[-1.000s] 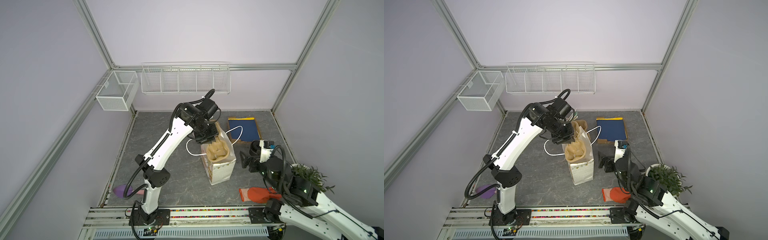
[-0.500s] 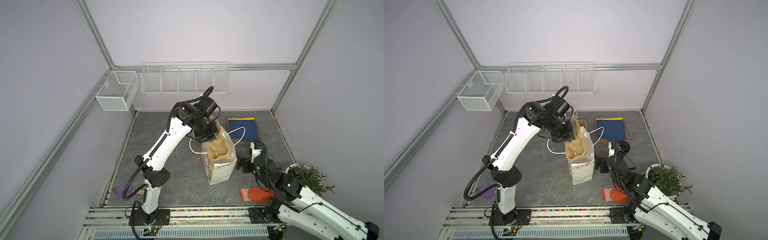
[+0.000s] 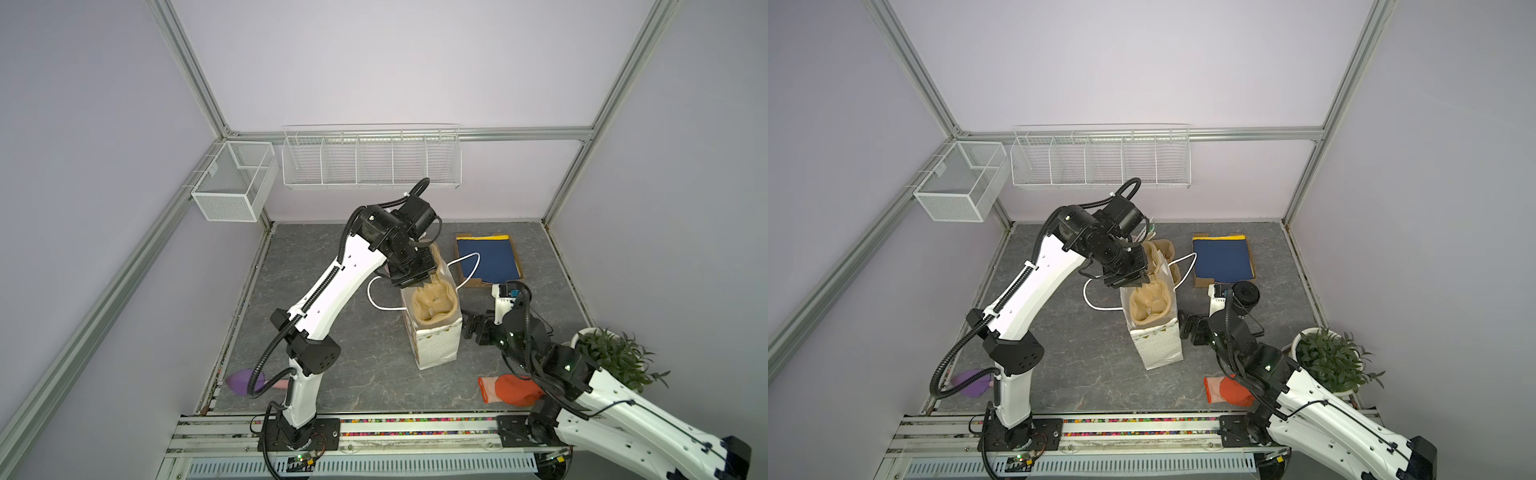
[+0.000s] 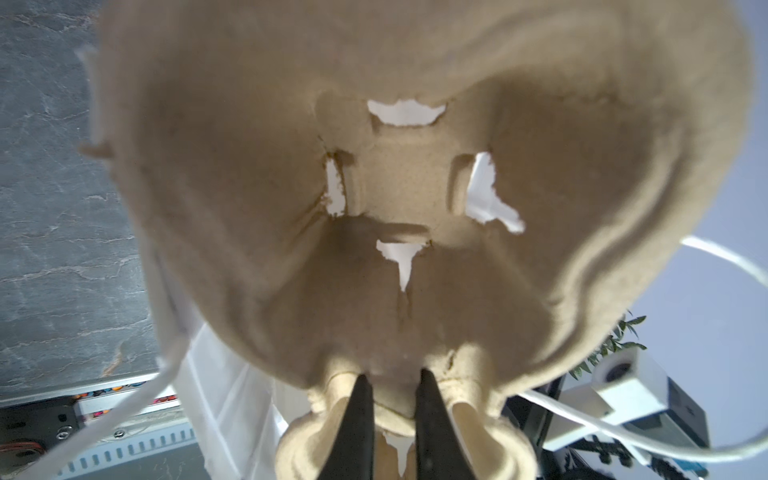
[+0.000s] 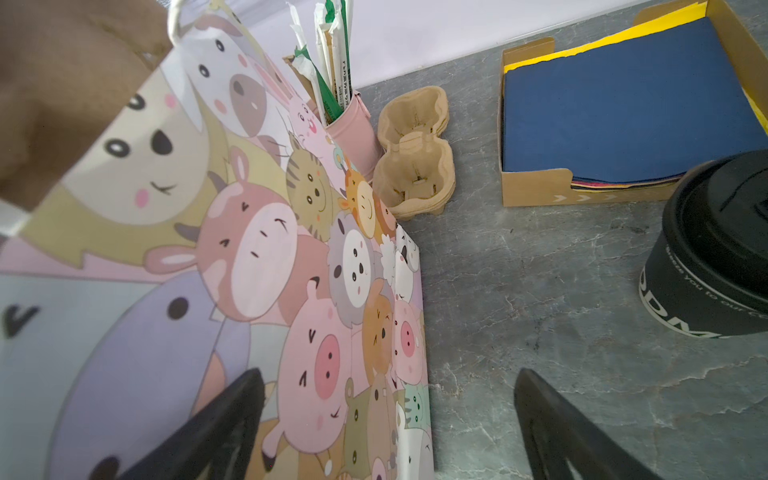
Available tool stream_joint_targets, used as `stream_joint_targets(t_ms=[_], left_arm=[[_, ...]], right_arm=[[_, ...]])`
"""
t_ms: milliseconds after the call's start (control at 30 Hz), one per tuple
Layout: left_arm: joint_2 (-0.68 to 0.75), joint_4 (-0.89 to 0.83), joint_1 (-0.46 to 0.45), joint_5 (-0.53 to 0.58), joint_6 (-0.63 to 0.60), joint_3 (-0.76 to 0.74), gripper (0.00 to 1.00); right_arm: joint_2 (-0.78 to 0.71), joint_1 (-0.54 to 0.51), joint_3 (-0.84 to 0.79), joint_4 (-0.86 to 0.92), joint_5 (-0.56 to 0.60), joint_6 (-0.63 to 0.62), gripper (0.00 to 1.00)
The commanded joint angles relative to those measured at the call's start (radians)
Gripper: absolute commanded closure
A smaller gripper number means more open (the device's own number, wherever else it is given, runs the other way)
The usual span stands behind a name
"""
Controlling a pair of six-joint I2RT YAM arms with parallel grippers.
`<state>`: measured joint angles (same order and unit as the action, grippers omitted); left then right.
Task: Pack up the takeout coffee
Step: 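Push the pulp carrier deeper into the bag with the left gripper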
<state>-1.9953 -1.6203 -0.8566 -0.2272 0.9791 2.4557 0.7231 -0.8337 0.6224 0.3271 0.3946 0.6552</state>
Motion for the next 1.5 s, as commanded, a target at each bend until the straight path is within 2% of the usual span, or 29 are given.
stream_joint_targets(t_ms=[0, 767, 1033, 1467], left_arm=[[0.016, -0.15, 0.002, 0.032, -0.024, -0.028, 1.0], [-0.024, -0.15, -0.01, 0.018, -0.053, -0.112, 1.0], [-0.057, -0.15, -0.026, -0.011, -0.051, -0.098, 1.0], [-0.05, -0.152, -0.03, 0.01, -0.034, -0.101, 1.0]], right_arm=[[-0.005, 0.001, -0.019, -0.032, -0.013, 0.019, 0.04], [0.001, -0.008, -0.027, -0.051, -0.011, 0.0, 0.04], [-0.002, -0.01, -0.034, -0.062, -0.014, -0.004, 0.04], [-0.012, -0.01, -0.046, -0.072, -0.012, -0.014, 0.04]])
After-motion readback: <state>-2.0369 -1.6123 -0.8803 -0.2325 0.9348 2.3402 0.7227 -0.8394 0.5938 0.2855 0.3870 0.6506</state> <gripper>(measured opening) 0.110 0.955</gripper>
